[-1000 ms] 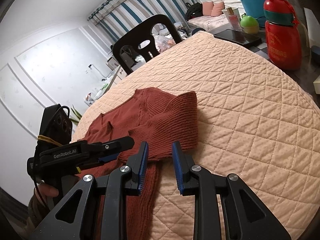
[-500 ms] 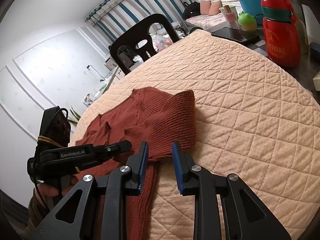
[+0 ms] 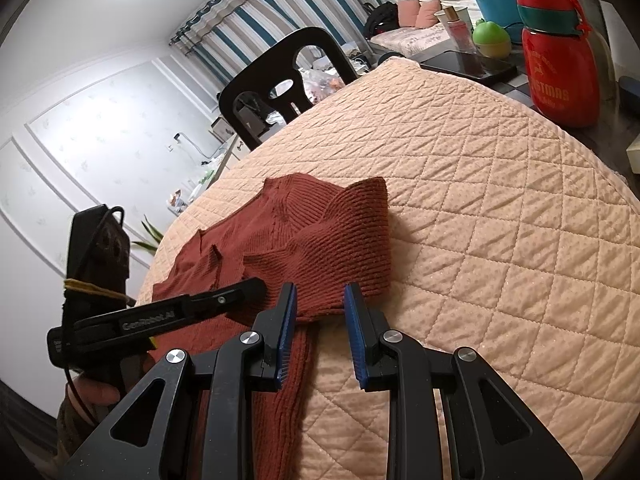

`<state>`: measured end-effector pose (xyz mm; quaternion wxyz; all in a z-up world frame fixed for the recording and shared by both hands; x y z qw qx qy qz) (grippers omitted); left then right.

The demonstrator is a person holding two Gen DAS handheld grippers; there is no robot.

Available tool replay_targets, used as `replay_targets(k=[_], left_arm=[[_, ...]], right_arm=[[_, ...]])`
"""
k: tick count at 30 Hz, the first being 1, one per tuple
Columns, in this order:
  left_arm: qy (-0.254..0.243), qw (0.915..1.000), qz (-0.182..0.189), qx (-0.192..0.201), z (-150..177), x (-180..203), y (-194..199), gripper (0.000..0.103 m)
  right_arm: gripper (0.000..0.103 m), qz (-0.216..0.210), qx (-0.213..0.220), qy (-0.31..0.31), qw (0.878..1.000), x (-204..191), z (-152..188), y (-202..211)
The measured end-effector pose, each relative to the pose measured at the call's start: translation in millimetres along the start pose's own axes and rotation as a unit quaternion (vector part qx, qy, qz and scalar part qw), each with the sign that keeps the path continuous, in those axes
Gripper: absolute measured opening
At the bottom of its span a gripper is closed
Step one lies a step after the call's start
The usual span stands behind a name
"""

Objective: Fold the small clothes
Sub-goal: 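Grasp the sweater front edge with the left gripper near the folded sleeve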

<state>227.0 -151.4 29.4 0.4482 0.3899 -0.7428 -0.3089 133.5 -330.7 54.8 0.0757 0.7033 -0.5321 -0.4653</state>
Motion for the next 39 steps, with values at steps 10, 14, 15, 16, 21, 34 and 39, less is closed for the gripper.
replay_targets(k=[10,14,15,16,21,34,39], left_arm=[[0.0,0.9999,0.008,-0.009,-3,1,-6,0.006],[0.005,0.9997,0.021,0.007,-5,-3,3,0.006],[0.007,0.9996,0.024,0.013,-6,-3,7,0.006],[0.007,0.9994,0.028,0.018,-7,-3,10,0.006],[0.007,0.9984,0.032,0.046,-18,-6,27,0.006],[0.03,0.9937,0.042,0.099,-38,-33,65,0.006],[0.04,0.9927,0.04,0.107,-42,-48,71,0.006]], right_arm=[[0.025,0.003,0.0,0.001,1.0,0,-1,1],[0.025,0.008,0.003,0.002,1.0,-2,-2,2],[0.025,0.01,0.004,0.003,1.0,-3,-2,3],[0.025,0.012,0.005,0.004,1.0,-3,-2,3],[0.025,0.018,0.009,0.007,1.0,-6,-5,4],[0.025,0.039,0.004,0.029,0.999,-23,-17,-15],[0.025,0.048,-0.006,0.036,0.998,-27,-22,-28]])
Point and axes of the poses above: each gripper's, at about its wrist camera, not at the fingertips, and y roughly against the way its jaws point, x to its right, z to its underside, the point moved 1 cm from there along -y, roughly the way its jaws point, and after that the axes turned 2 degrees about -z, right-handed, at the moved point
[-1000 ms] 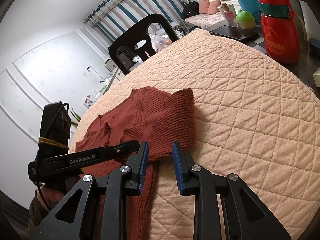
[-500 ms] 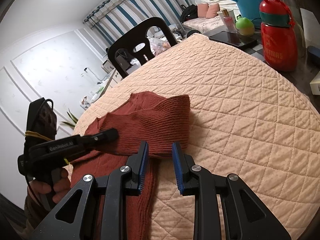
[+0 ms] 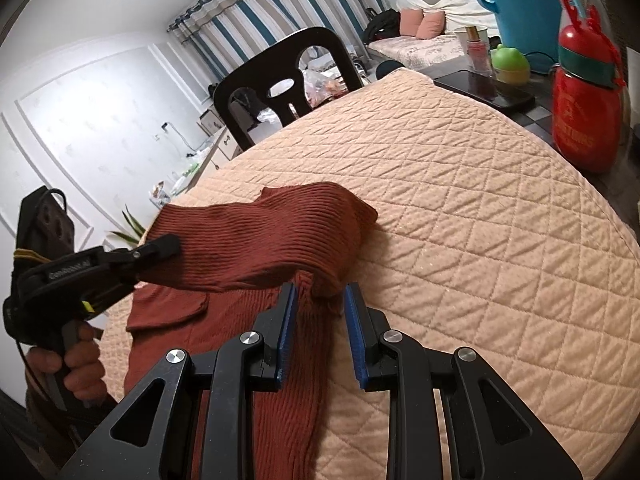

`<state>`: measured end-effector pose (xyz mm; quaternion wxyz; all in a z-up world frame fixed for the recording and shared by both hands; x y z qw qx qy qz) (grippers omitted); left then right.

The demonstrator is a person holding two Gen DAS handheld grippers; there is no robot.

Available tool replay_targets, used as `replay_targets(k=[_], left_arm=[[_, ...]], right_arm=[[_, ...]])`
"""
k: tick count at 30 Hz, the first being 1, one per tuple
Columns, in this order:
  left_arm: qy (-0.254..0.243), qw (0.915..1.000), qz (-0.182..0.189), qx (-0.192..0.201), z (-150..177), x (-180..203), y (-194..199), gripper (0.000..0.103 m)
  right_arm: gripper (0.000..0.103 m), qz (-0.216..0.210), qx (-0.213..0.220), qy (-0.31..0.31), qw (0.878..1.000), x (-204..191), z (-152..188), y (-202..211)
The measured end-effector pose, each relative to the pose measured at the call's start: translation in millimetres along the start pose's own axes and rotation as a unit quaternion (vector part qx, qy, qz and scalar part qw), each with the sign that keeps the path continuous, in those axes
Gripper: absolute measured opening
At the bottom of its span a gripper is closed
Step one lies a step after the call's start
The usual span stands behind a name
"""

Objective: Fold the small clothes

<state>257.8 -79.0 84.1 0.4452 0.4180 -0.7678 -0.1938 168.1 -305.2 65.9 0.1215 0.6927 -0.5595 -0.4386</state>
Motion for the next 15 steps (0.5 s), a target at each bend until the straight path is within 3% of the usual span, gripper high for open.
replay_targets(k=[15], left_arm=[[0.021,0.9983,-0.053,-0.016,7,-53,2,0.006]], right_arm=[[0.025,0.017,-0.022,0.015,1.0,-10,-8,-23]])
Point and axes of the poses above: each gripper's, at about its wrist camera, not at the fingertips, and y roughly against the way its jaws point, x to its right, z to its underside, the point moved 1 cm from there along -y, roughly the way its jaws point, and after that the axes turned 2 degrees about -z, right-handed, at the moved point
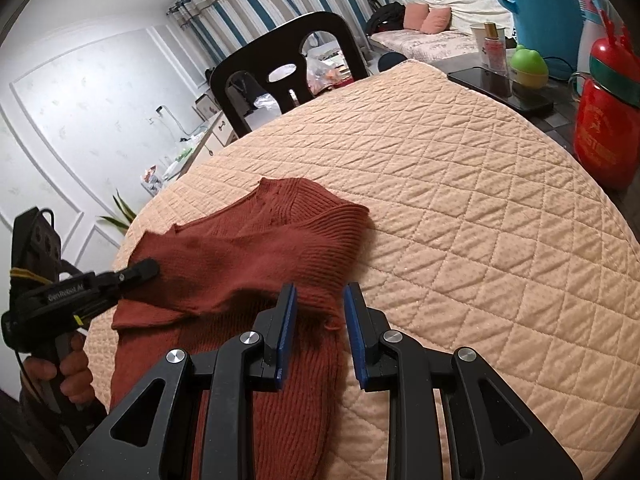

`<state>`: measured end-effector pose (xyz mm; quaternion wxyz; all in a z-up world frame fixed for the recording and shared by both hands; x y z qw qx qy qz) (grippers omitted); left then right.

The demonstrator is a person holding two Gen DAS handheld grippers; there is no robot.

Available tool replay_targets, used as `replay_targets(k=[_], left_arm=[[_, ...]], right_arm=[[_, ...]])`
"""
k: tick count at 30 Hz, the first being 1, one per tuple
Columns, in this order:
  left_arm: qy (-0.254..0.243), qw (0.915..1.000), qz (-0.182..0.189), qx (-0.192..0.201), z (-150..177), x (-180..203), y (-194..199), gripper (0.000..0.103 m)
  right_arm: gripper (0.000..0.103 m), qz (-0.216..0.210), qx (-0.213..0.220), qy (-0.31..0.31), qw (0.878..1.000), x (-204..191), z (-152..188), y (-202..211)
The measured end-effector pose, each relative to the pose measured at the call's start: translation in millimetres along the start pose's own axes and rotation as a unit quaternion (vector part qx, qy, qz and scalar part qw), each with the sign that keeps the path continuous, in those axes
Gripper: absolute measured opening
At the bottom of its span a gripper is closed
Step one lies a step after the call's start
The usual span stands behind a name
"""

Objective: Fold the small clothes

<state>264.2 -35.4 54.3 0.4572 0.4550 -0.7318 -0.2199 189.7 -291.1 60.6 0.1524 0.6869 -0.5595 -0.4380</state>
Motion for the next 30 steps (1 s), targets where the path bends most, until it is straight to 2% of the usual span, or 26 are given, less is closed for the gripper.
replay_targets(k=[4,13,17,19,21,22,23,24,27,30], left_arm=[[0.008,0.9999,-0.012,-0.009,4,-11,-7,0.006],[0.022,0.9993,-0.007,-0.028,20,-27,-7,0.006],[0.044,0.9984,-0.008,-0.033,23,-39,-8,0.008],[0.049,0.9982,-0.009,-0.033,23,-40,-7,0.012],[0.036,0.9988,-0.012,-0.03,23,-35,-4,0.03],[0.032,0.999,-0.01,-0.028,23,-33,-3,0.035],[0.029,0.9992,-0.008,-0.025,23,-32,-2,0.047],[0.027,0.9993,-0.01,-0.023,22,-31,0,0.053],[0.028,0.999,-0.032,-0.014,20,-33,7,0.053],[0.033,0.9978,-0.058,0.007,17,-39,18,0.054]], right_arm=[[0.025,0.014,-0.006,0.01,1.0,-5,-2,-6],[0.025,0.049,-0.027,0.034,0.998,-7,-2,-24],[0.025,0.071,-0.042,0.048,0.995,-7,1,-30],[0.027,0.078,-0.045,0.054,0.994,-9,3,-32],[0.032,0.094,-0.044,0.063,0.993,-10,3,-31],[0.034,0.099,-0.044,0.065,0.992,-10,2,-30],[0.035,0.101,-0.045,0.066,0.992,-10,2,-29],[0.035,0.102,-0.045,0.067,0.992,-10,1,-28],[0.035,0.111,-0.036,0.073,0.991,-12,-1,-23],[0.035,0.11,-0.008,0.069,0.991,-11,-11,-16]])
Point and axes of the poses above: each gripper's, at about its wrist camera, not at the fingertips, and y roughly against the way its jaws point, x to its right, z to its underside, the point moved 1 cm from there along -y, roughly the way its jaws point, and after that the axes turned 2 degrees about -z, right-handed, at the moved point
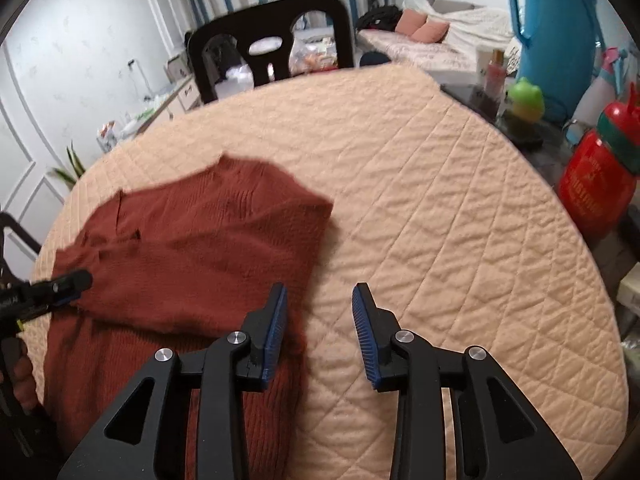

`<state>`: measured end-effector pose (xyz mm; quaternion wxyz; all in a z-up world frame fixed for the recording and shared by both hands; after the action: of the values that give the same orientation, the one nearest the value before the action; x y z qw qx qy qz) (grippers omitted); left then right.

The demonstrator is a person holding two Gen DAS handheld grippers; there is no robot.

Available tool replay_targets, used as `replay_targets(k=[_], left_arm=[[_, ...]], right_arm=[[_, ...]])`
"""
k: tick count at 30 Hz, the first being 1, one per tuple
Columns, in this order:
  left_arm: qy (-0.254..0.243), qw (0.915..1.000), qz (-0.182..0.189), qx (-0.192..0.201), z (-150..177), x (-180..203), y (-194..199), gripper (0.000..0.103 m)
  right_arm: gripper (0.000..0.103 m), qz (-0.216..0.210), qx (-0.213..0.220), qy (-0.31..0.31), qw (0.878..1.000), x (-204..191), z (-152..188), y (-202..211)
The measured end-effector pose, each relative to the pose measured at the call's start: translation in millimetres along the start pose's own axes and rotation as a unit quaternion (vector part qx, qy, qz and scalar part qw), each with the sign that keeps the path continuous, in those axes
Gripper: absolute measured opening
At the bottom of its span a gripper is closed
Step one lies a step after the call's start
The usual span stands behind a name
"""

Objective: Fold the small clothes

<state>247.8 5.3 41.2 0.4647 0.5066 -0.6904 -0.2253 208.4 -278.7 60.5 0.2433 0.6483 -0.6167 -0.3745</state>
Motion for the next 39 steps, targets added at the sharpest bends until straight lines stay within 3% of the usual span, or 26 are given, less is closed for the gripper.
replay_targets(k=[4,10,19,26,32,39], left_arm=[[-0.006,0.9998,0.007,0.02,-3,3,8,0.054],[-0.049,0.9982,0.033,-0.004,5,25,-6,0.054],[-0.047,0.9984,0.02,-0.024,14,17,-13,0.054],[-0.053,0.9982,0.012,-0.026,21,15,-2,0.054],[-0.045,0.9983,0.002,-0.037,37,6,12,0.058],[-0.051,0.9983,-0.009,-0.026,68,-16,48,0.06]], right_arm=[[0.035,-0.026,0.02,0.023,0.999,-9,-12,-1],[0.031,-0.05,0.007,0.051,0.997,-21,-21,-25],[0.03,-0.023,-0.029,0.037,0.999,-9,-17,-45],[0.03,-0.045,-0.005,0.061,0.997,-21,-11,-18],[0.03,-0.029,-0.034,0.07,0.997,-21,11,-14],[0.03,-0.046,-0.022,0.056,0.997,-15,37,24]])
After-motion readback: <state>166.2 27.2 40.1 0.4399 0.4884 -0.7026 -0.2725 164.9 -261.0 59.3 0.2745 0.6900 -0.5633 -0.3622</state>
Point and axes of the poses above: each gripper's, at about its wrist camera, not at the fingertips, and y roughly against the way its jaws point, x to its right, z to its underside, the point moved 1 cm from there along -y, roughly the way its jaws point, and after that the axes turned 2 degrees about -z, right-handed, at the moved point
